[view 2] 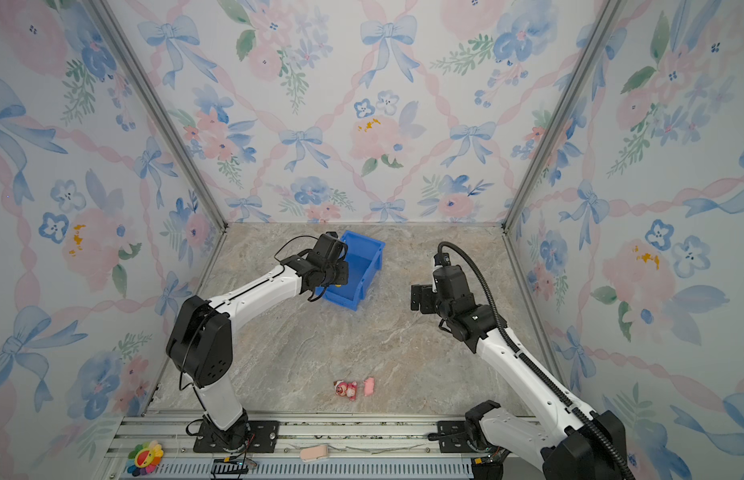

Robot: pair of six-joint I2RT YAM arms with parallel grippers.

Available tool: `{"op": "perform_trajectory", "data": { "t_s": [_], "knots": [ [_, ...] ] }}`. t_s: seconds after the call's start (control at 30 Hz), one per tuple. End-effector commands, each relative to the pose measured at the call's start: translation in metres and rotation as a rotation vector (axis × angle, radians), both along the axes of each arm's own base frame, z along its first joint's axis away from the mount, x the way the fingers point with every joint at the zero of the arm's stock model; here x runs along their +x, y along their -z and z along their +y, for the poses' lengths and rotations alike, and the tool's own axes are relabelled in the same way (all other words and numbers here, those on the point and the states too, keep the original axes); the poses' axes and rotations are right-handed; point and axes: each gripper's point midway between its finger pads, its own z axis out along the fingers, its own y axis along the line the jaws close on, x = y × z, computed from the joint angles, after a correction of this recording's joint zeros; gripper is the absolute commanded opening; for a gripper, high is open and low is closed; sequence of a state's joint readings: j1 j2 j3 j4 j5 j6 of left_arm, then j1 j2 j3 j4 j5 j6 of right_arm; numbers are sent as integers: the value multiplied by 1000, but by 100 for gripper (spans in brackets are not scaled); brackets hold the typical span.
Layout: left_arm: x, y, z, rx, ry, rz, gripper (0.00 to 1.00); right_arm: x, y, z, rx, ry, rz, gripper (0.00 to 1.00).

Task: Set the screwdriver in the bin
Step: 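Lift the screwdriver with the left gripper and carry it over the blue bin, then lower the screwdriver into the blue bin and open the left gripper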

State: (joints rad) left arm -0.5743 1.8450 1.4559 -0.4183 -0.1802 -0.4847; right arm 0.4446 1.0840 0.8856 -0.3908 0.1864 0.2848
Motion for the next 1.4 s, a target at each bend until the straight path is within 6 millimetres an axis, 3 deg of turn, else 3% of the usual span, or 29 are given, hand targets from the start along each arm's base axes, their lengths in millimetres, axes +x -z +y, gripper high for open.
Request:
{"op": "perform_trajectory", "data": {
  "t_s": [0.0,0.23,0.47,0.73,0.93,1.17,1.37],
  "knots": [
    [12,10,-11,21,85,18,0,3,-3,0,32,21,-3,97],
    [30,35,-21,21,116,57,0,6,-3,-6,30,63,-1,97],
    [26,70,-15,53,100,122,0,7,-3,-12,16,84,-13,97],
    [26,96,-11,82,82,162,0,8,-6,-13,15,83,-22,97],
    [26,100,-9,91,66,165,1,8,-7,-17,30,89,-31,97],
    [25,91,-10,79,63,152,24,6,-12,-23,40,96,-47,97],
    [22,66,-13,43,57,117,40,3,-22,-34,70,105,-68,97]
  ]
}}
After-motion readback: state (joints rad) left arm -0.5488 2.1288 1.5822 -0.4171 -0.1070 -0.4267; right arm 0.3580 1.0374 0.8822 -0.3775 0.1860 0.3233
